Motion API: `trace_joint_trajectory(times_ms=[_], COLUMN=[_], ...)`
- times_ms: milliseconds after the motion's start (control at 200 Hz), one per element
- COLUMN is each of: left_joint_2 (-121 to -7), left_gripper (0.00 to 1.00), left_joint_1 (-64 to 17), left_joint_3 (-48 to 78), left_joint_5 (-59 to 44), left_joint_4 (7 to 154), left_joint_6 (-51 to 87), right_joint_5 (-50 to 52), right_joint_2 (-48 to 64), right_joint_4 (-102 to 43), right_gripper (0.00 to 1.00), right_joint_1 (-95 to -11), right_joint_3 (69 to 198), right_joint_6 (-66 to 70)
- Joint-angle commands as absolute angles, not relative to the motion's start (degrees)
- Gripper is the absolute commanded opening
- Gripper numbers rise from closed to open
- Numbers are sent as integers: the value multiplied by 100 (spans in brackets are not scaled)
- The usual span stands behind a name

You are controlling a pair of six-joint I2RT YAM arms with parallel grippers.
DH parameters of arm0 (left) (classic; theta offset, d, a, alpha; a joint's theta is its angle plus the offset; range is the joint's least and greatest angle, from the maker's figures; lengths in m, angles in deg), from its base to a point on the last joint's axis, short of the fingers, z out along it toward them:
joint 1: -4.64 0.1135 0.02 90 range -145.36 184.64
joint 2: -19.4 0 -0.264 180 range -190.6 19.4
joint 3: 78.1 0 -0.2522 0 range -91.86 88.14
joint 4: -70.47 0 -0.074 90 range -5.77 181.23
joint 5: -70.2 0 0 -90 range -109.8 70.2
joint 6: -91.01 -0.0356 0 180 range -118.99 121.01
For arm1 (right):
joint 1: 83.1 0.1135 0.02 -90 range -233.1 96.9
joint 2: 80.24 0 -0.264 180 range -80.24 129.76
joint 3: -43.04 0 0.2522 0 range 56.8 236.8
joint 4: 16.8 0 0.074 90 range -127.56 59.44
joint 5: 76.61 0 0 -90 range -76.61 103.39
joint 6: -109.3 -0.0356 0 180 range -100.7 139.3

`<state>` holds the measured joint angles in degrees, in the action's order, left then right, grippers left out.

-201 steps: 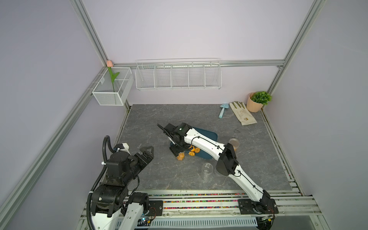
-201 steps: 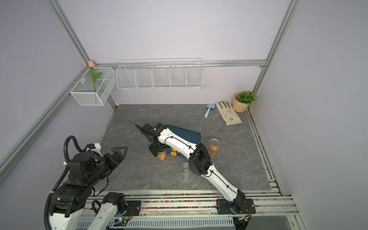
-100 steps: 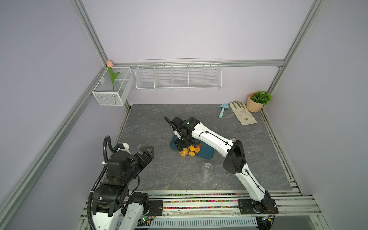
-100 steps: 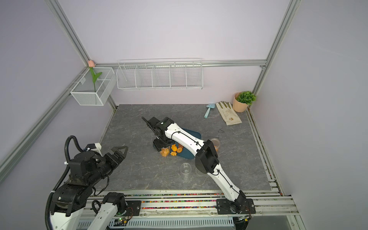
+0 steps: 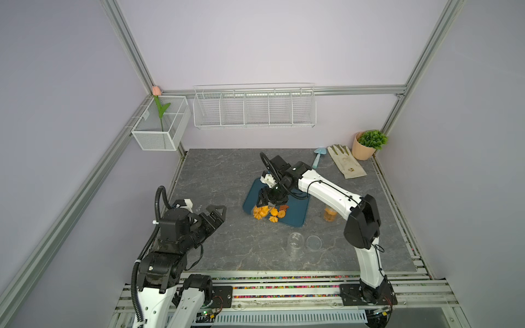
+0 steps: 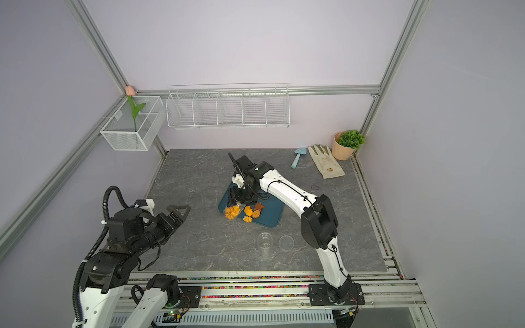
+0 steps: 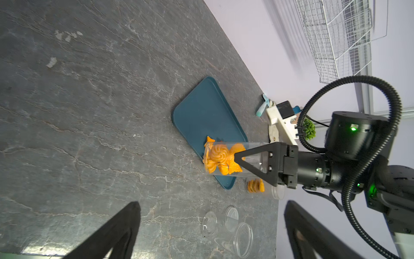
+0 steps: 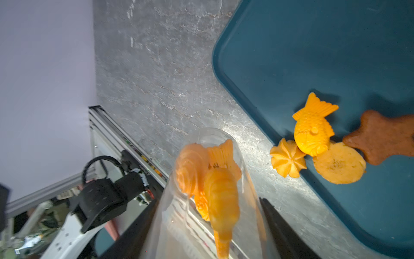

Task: Pour the cookies out of the jar
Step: Pick up the jar from the center of the board.

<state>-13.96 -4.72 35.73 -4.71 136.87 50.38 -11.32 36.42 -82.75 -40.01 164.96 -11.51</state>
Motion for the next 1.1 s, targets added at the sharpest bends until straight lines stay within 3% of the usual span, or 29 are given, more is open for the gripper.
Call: trace_joint_trajectory(times_ms=[0,375,560,695,1095], left_joint_2=[-1626,-2344,-3125,-3628,-4434], left_gripper=[100,100,100,100,100], left_joint_1=[-454,-450,-459,-514,-1273], left_joint_3=[3649,3707,3715,3436,2946], left_joint_5=[24,1090,2327,2766,3343], left_joint_4=[13173,11613,9874,9394,7749], left_joint_6=[5176,6041,7024,7349,8218], right_joint_5=[-2111,-2793,-3195,-3398,-3941], right_joint_2=[2956,1124,477,150,-254], right_joint_4=[-7000,-6428,-6178,-5946,-4082], right_gripper=[67,67,67,67,68], right_joint_1=[-4368,-5849,-6535,-6933,-7096], right_joint_3=[15755,14368,14225,14333,14215], right_joint_6=[-2010,-2658,-3068,-3452,-4935])
